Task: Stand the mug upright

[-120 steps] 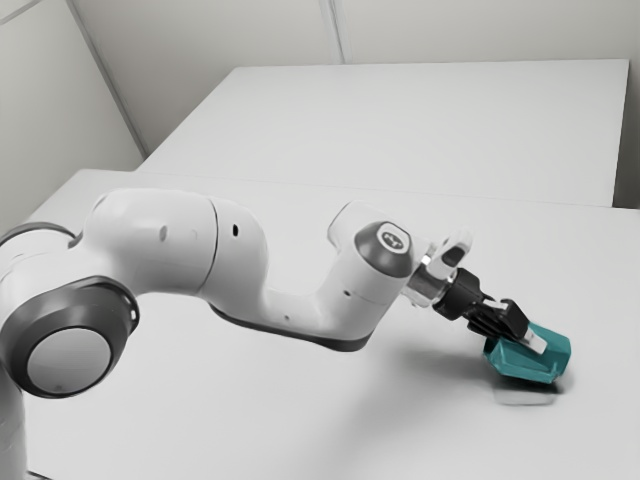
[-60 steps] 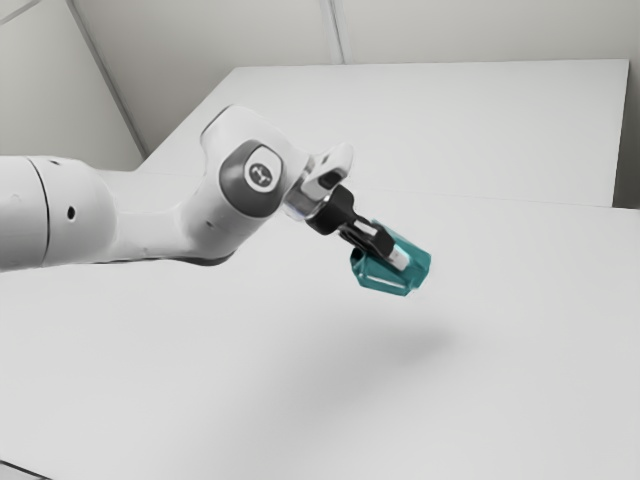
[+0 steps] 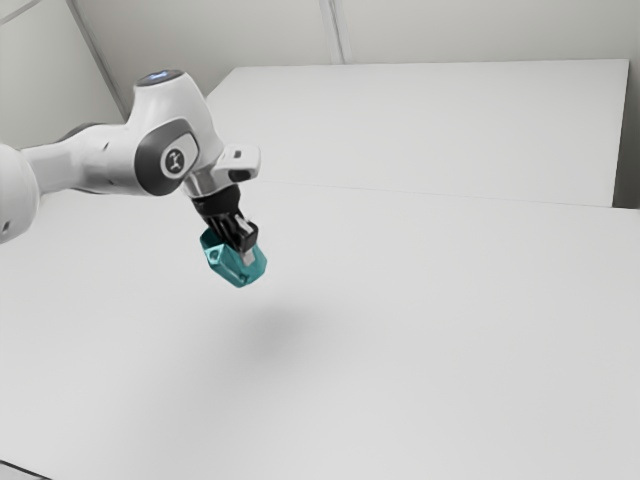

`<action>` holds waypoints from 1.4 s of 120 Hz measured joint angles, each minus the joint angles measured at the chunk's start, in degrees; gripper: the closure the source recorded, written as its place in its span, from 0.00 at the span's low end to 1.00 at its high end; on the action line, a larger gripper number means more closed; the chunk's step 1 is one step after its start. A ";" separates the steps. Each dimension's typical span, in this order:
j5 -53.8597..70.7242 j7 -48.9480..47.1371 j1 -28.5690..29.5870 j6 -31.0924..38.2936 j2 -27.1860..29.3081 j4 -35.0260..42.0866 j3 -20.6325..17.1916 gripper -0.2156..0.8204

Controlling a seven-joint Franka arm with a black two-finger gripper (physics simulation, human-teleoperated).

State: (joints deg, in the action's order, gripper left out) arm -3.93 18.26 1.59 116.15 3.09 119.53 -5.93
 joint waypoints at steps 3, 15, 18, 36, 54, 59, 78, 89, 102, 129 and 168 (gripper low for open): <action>0.91 -0.68 -0.01 -0.52 -0.09 0.04 0.07 0.96; 3.64 -3.15 -0.18 -2.08 -0.71 0.45 0.20 0.96; 4.24 -3.72 -0.26 -2.37 -1.05 0.52 0.22 0.96; 7.67 -6.89 -0.73 -3.04 -2.65 1.52 0.30 0.96; 10.60 -9.92 -1.29 -0.51 -2.94 4.82 0.51 0.97; 11.13 -10.70 -1.35 0.52 -2.96 5.62 0.49 0.97; 12.11 -13.28 -1.54 4.29 -2.88 7.05 0.43 0.97; 12.33 -14.53 -1.63 5.99 -2.91 7.70 0.37 0.97; 12.46 -15.80 -1.77 7.62 -3.04 8.49 0.33 0.97; 12.56 -17.89 -2.02 10.25 -4.79 9.15 0.12 0.97; 12.58 -19.88 -2.25 11.88 -6.54 9.15 0.11 0.96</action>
State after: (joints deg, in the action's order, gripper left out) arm 8.65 -1.62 -0.66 128.02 -3.45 128.68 -5.82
